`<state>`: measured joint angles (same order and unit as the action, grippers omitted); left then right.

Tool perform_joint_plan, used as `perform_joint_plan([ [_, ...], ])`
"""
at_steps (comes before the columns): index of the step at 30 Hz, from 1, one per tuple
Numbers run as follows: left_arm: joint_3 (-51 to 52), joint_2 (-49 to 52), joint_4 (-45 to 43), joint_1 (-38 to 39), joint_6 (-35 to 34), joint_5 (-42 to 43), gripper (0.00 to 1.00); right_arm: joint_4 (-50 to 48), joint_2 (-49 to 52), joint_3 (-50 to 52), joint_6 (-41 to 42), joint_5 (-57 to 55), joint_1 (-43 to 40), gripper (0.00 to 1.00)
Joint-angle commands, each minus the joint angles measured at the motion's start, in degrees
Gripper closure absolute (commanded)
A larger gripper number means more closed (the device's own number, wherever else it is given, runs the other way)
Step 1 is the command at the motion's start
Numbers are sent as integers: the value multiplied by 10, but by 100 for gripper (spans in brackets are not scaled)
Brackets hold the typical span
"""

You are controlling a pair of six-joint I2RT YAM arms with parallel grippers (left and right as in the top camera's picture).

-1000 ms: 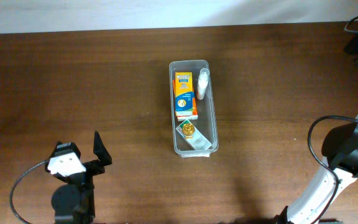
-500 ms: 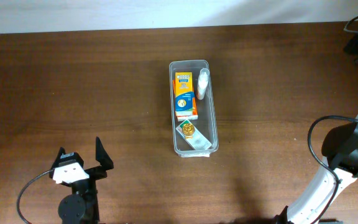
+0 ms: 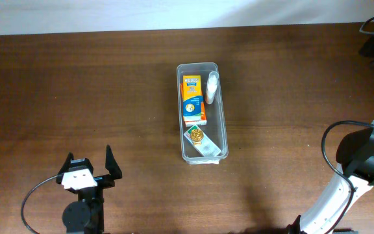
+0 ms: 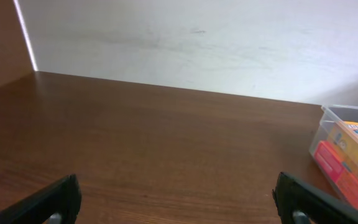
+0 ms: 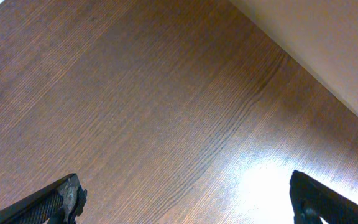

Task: Pack container

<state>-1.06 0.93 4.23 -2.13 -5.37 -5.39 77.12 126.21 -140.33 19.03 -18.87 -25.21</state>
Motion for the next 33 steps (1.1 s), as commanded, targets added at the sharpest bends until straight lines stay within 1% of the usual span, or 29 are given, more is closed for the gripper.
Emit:
perform_joint_plan([
  [1, 5, -7, 1, -25, 11, 47, 1, 0, 4, 3, -2, -9, -3, 2],
  [33, 5, -6, 5, -33, 11, 48, 1, 0, 4, 3, -2, -9, -3, 2],
])
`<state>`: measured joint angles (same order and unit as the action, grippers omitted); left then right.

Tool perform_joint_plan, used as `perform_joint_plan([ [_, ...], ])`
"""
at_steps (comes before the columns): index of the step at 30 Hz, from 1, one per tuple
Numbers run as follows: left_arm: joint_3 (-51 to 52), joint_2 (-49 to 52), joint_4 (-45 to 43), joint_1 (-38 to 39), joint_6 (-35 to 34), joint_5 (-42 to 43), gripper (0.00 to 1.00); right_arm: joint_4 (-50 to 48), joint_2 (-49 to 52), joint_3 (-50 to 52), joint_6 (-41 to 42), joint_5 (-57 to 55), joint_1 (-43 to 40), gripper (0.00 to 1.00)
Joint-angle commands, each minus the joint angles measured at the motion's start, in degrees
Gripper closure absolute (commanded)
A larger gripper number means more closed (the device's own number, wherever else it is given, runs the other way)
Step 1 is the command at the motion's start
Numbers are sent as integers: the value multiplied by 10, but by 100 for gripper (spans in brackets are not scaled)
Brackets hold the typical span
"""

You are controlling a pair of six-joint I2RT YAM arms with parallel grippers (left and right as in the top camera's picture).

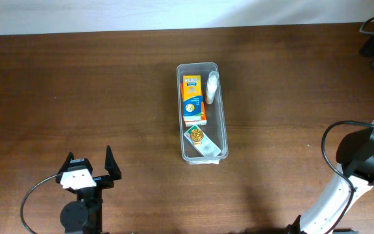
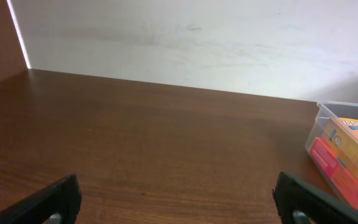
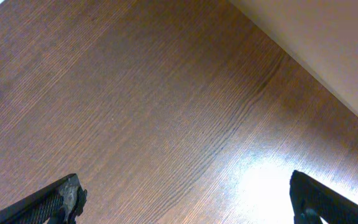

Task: Pack container

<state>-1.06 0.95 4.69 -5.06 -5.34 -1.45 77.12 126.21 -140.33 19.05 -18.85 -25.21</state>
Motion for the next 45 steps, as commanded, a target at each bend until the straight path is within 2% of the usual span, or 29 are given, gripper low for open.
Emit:
perform_joint_plan([
  [1, 5, -7, 0, -3, 11, 9, 1, 0, 4, 3, -2, -9, -3, 2],
  [18, 5, -7, 0, -3, 11, 8, 1, 1, -9, 3, -2, -9, 12, 1],
  [20, 5, -7, 0, -3, 11, 8, 1, 9, -24, 3, -10, -14, 28, 2],
  [24, 5, -7, 0, -3, 11, 8, 1, 20, -79, 3, -94, -46, 62, 2],
  [28, 5, -7, 0, -3, 11, 8, 1, 15, -150, 22, -98, -41, 76, 2],
  [32, 5, -7, 0, -3, 11, 8, 1, -111, -247, 131, -98, -39, 83, 2],
  [38, 5, -7, 0, -3, 11, 8, 1, -386, -428, 405, -98, 19, 85, 2],
  [45, 5, -7, 0, -3, 11, 8, 1, -497, -611, 632, -92, 99, 118, 2],
])
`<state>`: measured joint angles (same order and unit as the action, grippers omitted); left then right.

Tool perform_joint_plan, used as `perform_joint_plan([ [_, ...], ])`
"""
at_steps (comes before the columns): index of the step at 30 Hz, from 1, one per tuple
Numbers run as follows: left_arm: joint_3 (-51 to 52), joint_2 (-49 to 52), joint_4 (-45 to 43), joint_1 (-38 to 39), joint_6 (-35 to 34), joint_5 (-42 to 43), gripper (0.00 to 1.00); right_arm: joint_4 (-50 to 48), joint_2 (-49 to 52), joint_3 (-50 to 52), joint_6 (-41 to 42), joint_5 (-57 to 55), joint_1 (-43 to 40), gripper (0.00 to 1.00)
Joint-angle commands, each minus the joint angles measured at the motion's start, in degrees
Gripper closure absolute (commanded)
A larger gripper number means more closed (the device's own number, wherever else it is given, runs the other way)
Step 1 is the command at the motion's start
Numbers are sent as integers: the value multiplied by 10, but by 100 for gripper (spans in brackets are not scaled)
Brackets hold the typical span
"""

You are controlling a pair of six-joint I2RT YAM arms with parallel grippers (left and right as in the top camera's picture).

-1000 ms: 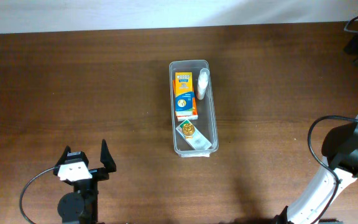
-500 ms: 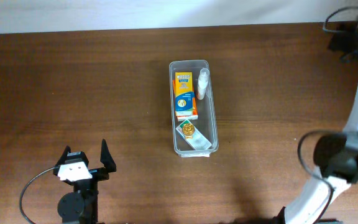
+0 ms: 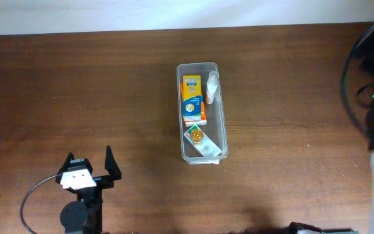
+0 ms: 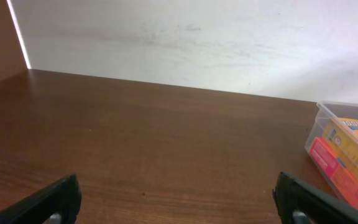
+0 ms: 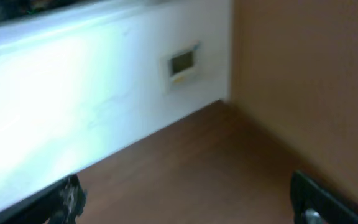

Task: Pack container

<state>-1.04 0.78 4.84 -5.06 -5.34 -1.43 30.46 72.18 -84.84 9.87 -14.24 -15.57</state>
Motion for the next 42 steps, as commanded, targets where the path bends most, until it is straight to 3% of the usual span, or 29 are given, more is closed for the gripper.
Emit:
perform_joint_plan([
  [1, 5, -5, -1, -3, 11, 8, 1, -51, -96, 108, 0, 52, 29, 2],
  [14, 5, -5, -1, -3, 11, 8, 1, -384, -379, 525, -44, 57, 111, 2],
  [18, 5, -5, -1, -3, 11, 8, 1, -490, -462, 652, -145, 130, 112, 2],
  [26, 5, -5, -1, -3, 11, 8, 1, -509, -596, 769, -146, 149, 112, 2],
  [42, 5, -5, -1, -3, 11, 8, 1, -490, -697, 845, -144, 151, 112, 1],
])
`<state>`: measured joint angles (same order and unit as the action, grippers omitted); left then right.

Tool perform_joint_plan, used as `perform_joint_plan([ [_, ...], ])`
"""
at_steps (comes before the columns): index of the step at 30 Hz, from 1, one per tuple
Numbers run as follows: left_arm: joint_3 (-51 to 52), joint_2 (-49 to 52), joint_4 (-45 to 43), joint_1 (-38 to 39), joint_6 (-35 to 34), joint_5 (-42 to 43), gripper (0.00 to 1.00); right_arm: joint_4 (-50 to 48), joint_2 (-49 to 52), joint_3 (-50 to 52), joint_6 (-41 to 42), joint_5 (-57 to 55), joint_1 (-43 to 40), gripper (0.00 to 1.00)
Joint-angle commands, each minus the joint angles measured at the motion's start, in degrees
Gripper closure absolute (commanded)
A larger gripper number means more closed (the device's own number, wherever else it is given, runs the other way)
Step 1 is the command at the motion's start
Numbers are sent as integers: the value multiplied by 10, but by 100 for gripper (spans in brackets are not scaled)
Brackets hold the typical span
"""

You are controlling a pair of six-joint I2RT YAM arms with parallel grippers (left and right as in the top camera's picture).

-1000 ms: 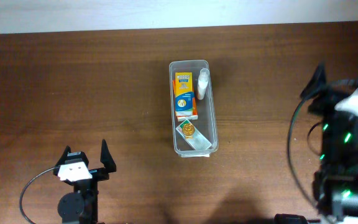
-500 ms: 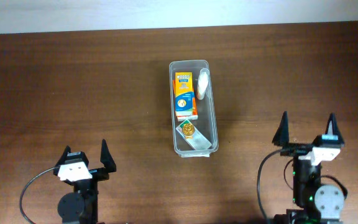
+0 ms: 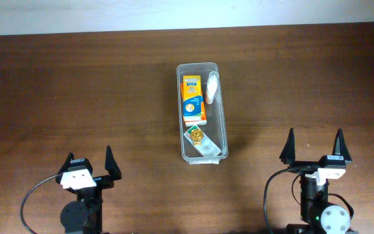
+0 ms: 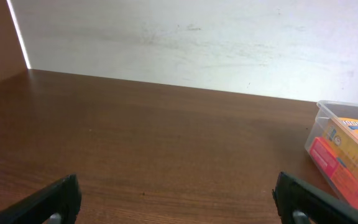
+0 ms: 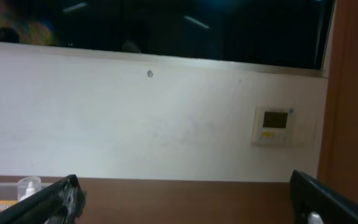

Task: Pack container

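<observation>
A clear plastic container (image 3: 197, 64) stands mid-table, lengthwise front to back. Inside lie an orange box (image 3: 193, 99), a white bottle (image 3: 212, 88) along its right wall and a small packet with a gold disc (image 3: 200, 138) at the near end. My left gripper (image 3: 89, 156) is open at the front left, far from the container, nothing between its fingers (image 4: 55, 200). My right gripper (image 3: 315, 138) is open at the front right, also empty. The left wrist view shows the container (image 4: 323, 109) at its right edge; the right wrist view shows the bottle (image 5: 27, 185) at its lower left.
The brown table (image 3: 76, 84) runs back to a white wall (image 4: 179, 43). On that wall, a small panel (image 5: 275, 119) sits to the right. Cables (image 3: 34, 195) loop beside each arm base at the front edge.
My right arm was blurred at the table's far right edge. Now it sits at the front right, its open gripper pointing at the back wall. The left arm and the container's contents are unchanged.
At the two oldest moments my right arm stood at the right edge with its wrist camera facing the tabletop. It then appeared blurred at the far right. Now it sits at the front right. The left gripper stayed open and still, apart from a slight early turn.
</observation>
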<state>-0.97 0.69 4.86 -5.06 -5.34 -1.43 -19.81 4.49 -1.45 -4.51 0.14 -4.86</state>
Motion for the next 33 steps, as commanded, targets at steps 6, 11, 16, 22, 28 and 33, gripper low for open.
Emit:
perform_joint_plan([
  [6, 4, -4, -2, -3, 11, 8, 1, 69, -43, 11, 3, 7, 10, 2],
  [11, 4, -4, -2, -3, 11, 8, 1, 157, -43, 11, 3, 7, 21, 2],
  [16, 4, -4, -2, -3, 11, 8, 1, 246, -43, 11, 3, 7, 22, 2],
  [22, 4, -4, -2, -3, 11, 8, 1, 244, -43, 11, 3, -7, 22, 2],
  [28, 4, -4, -2, -3, 11, 8, 1, 244, -43, 11, 3, -8, 22, 2],
  [33, 4, -4, -2, -3, 11, 8, 1, 244, -43, 11, 3, -8, 22, 2],
])
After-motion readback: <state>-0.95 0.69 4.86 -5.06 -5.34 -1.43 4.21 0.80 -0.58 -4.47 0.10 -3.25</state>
